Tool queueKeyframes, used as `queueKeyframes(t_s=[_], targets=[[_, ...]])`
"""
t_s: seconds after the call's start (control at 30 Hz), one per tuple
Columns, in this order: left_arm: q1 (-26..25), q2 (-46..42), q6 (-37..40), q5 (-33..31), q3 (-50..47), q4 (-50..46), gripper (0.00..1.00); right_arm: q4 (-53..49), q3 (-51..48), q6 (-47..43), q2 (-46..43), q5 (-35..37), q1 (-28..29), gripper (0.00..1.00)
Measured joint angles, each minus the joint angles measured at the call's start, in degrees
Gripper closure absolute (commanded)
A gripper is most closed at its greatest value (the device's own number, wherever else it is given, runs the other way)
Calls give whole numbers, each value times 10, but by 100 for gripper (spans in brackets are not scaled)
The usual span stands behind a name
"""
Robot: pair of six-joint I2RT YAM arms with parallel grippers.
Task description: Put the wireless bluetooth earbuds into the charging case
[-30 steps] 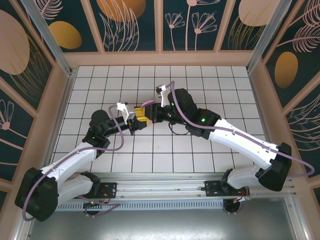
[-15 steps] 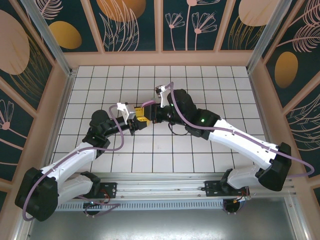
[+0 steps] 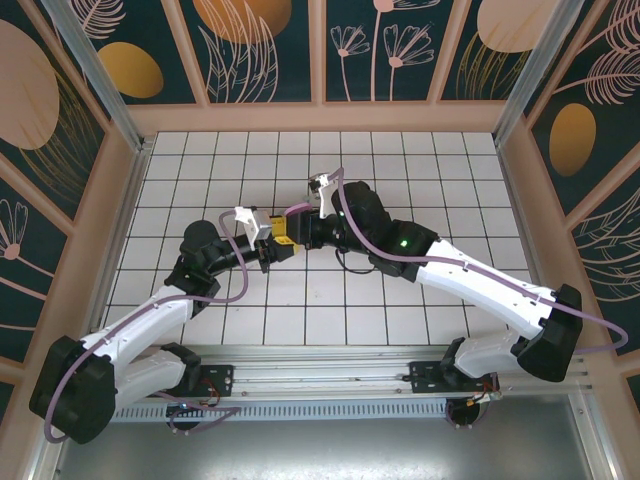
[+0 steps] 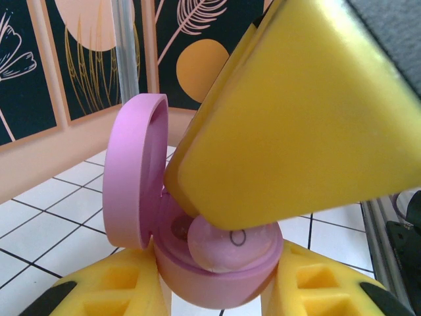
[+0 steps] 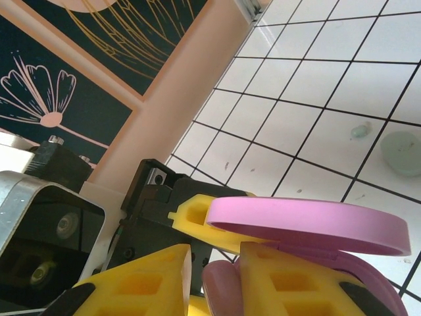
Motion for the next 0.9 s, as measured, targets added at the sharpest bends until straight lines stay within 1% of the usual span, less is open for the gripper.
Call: queueKeyframes(t_s=[0.43,0.9], targets=[[0,-5,0,-1,-1,-12,92,-9,0,-10,0,26,12,74],[-1,-6,1,-16,-1,-26,92,-46,14,-10,8,54,13,74]])
